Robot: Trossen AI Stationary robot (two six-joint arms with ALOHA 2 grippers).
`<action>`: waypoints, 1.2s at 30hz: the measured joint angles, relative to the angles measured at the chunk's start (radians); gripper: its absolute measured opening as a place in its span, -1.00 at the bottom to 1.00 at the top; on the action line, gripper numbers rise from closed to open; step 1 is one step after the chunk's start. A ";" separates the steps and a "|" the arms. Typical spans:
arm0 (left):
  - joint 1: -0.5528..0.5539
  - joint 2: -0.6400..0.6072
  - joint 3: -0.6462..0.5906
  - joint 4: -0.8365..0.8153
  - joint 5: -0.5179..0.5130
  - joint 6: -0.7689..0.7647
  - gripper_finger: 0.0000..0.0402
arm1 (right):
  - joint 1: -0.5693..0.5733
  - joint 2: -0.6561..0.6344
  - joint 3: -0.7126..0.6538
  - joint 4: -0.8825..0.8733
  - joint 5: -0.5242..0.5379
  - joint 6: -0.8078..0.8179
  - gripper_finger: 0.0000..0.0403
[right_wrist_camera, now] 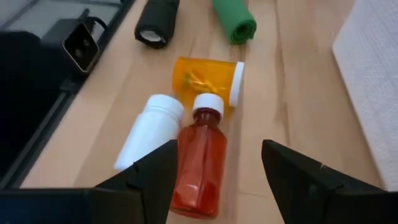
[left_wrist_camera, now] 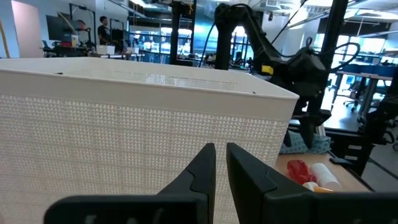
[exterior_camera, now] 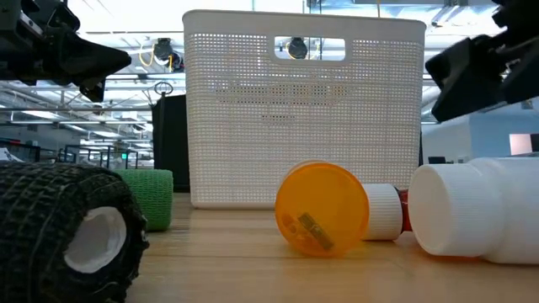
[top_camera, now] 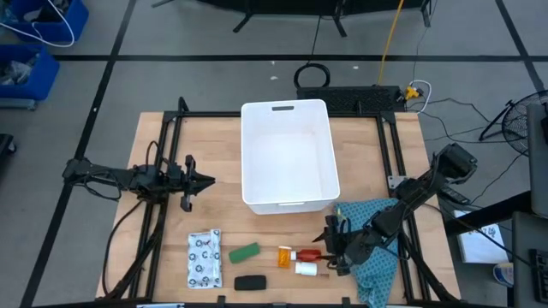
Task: Pick & place medical supplies in basket/bin
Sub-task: Put the orange medicine bottle into the basket
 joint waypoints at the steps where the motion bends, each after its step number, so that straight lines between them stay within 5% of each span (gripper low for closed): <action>1: 0.000 0.000 0.000 0.000 0.000 0.002 -0.79 | 0.000 0.007 -0.010 0.025 0.000 -0.001 0.11; 12: 0.000 0.000 0.000 -0.007 0.001 -0.001 -0.79 | 0.000 0.090 -0.014 0.139 -0.011 0.001 0.11; 36: 0.000 0.000 0.000 -0.031 0.003 -0.023 -0.79 | 0.000 0.198 0.002 0.093 -0.031 0.052 0.11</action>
